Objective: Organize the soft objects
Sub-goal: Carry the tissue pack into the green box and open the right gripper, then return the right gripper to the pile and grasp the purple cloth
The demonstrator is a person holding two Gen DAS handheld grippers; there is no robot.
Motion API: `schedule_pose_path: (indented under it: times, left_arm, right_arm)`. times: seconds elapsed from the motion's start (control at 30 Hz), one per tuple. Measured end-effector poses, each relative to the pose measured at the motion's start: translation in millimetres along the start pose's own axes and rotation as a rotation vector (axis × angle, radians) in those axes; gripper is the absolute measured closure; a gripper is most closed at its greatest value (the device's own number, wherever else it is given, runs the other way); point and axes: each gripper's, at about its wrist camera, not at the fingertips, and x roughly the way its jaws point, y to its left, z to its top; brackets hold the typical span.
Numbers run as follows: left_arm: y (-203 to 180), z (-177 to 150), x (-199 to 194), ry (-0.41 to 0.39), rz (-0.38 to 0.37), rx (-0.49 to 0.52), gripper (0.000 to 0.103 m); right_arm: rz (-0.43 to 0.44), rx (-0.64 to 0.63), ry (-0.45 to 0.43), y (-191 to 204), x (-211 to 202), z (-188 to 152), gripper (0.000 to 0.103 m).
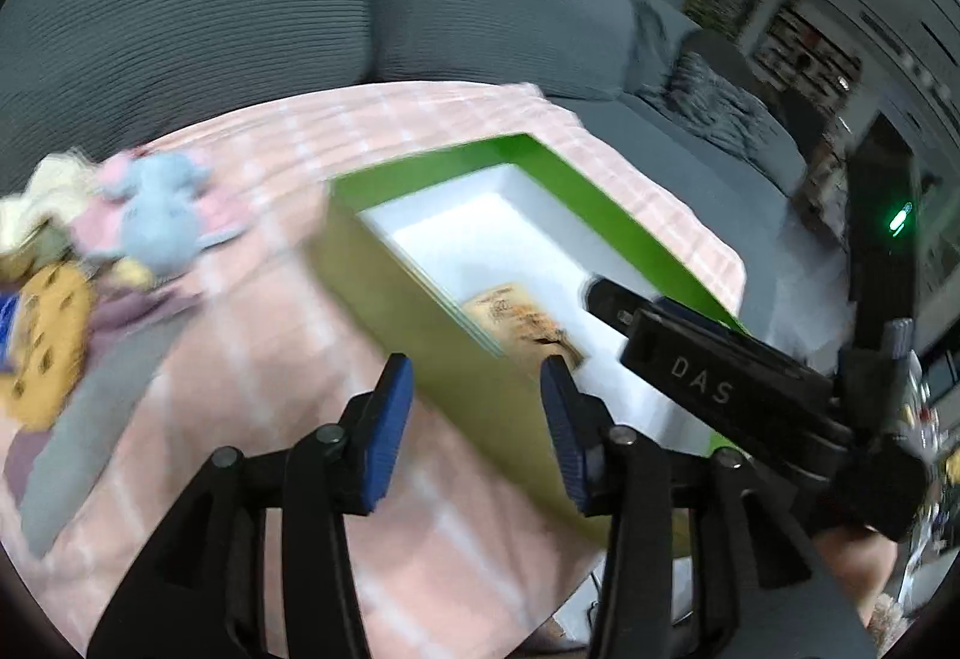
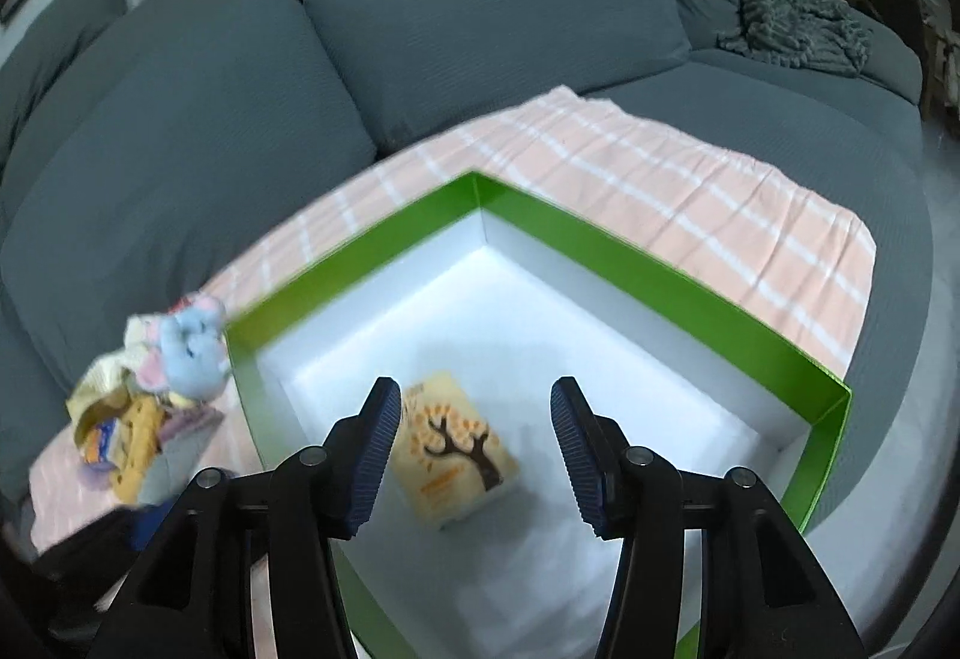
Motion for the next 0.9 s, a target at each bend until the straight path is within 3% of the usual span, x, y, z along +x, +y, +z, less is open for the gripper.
schedule_pose_path:
  times: [0.23, 0.37, 0.57, 0.73, 0.9]
  left_arm:
    - [63, -25, -45, -0.047, 0.076, -0.161, 0.060]
    - [103, -46, -75, -0.075, 0.156, -0.232, 0.058]
    - [156, -71, -113, -0.110, 0.236, -0.346, 0.055]
    - [187, -89, -134, -0.126, 0.276, -0.432, 0.054]
    - [207, -96, -144, -0.124, 0.317, -0.485, 0.048]
  right_arm:
    - [-0.169, -0.128, 0.061, 25, 20, -23, 0.050]
    - [-0.244, -0.154, 0.009, 35, 16, -27, 0.050]
    - [-0.319, -0.214, -0.140, 67, 14, -20, 0.050]
    - [-0.331, -0.328, -0.141, 104, 37, -8, 0.050]
    - [-0.166, -0.348, -0.092, 133, 41, 0, 0.050]
